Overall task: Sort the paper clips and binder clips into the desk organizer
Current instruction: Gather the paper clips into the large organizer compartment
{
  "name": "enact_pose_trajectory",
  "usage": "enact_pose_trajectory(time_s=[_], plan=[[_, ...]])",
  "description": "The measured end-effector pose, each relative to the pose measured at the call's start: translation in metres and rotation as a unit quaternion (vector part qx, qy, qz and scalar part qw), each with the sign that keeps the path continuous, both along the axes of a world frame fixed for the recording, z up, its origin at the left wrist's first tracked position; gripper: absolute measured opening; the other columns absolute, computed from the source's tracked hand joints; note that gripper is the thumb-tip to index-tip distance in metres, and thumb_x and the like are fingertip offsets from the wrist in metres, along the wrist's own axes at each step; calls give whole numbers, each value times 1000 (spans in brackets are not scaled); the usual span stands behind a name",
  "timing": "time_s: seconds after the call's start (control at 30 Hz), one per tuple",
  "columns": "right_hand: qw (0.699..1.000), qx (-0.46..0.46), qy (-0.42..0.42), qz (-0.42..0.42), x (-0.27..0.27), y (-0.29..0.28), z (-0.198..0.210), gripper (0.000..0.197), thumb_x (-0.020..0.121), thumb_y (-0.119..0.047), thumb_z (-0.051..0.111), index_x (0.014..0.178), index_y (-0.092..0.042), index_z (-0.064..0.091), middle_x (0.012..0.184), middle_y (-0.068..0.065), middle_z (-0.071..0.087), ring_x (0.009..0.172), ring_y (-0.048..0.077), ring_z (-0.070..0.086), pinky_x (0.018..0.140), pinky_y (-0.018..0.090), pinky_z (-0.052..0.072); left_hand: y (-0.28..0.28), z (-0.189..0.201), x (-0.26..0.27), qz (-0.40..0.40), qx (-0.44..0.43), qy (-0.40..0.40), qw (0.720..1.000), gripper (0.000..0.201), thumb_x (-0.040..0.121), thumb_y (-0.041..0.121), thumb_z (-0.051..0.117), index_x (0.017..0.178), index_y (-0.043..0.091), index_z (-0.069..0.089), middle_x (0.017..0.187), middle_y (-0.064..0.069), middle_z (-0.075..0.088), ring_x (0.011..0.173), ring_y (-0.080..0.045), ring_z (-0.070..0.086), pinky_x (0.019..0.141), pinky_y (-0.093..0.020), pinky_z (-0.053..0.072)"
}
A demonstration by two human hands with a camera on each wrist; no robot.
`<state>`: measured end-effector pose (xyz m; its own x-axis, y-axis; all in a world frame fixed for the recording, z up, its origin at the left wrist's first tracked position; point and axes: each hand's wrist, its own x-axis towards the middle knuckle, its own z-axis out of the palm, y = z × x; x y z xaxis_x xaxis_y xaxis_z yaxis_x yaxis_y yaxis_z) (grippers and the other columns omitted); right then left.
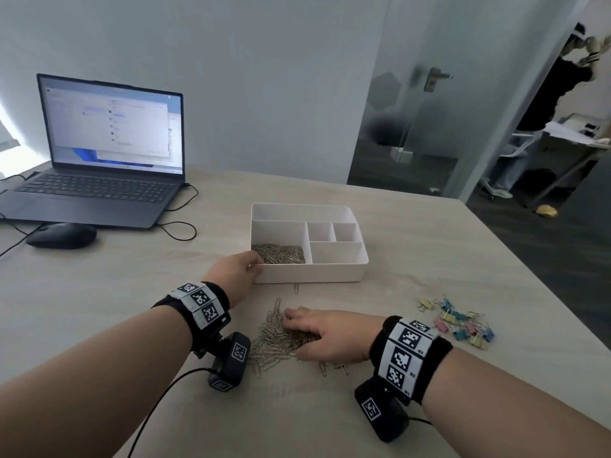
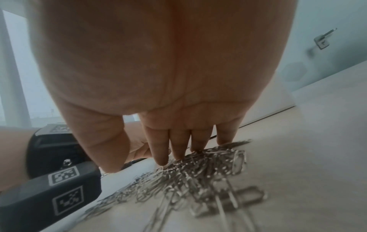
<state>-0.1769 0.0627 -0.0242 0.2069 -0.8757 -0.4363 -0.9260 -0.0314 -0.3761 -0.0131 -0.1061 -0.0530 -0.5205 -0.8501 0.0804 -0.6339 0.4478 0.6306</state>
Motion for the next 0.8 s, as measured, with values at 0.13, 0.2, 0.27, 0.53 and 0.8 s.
enact_pose_trajectory(time_s=[0.13, 0.2, 0.27, 0.53, 0.8], plan=[[997, -53, 6, -63, -1, -6, 6, 65, 97, -45, 53, 156, -29, 29, 166, -9, 15, 151, 11, 19, 121, 26, 15, 6, 0, 5, 0, 3, -15, 1000, 16, 98, 23, 50, 88, 32, 58, 83, 0, 65, 84, -24, 59, 72, -30, 42], [994, -64, 36, -84, -1, -15, 7, 69, 97, -47, 52, 157, -25, 27, 167, -4, 14, 152, 13, 18, 121, 27, 15, 11, 2, 6, 1, 7, -33, 999, 19, 98, 18, 46, 103, 27, 61, 95, -4, 67, 94, -27, 61, 76, -30, 42], [994, -54, 66, -75, 2, -21, 8, 71, 97, -47, 51, 158, -21, 24, 168, -1, 13, 152, 15, 16, 121, 28, 15, 16, 3, 7, -4, 7, -47, 999, 31, 97, 14, 44, 123, 23, 57, 109, -7, 66, 101, -27, 60, 80, -29, 41], [998, -35, -20, -51, 3, 5, 6, 52, 98, -29, 54, 149, -28, 44, 155, -6, 44, 140, 11, 40, 118, 29, 28, 42, 11, 21, -75, -56, -30, 995, 10, 90, 27, 58, 98, 31, 54, 96, 8, 56, 82, -12, 58, 70, -23, 41], [983, -62, 18, -171, -32, 32, 6, 77, 78, -63, 71, 145, -32, 47, 144, -3, 43, 128, 16, 50, 109, 33, 41, 63, 23, 10, -193, -40, -350, 916, 109, 45, 90, 56, 136, 32, 43, 138, 2, 39, 127, -26, 41, 103, -47, 44]])
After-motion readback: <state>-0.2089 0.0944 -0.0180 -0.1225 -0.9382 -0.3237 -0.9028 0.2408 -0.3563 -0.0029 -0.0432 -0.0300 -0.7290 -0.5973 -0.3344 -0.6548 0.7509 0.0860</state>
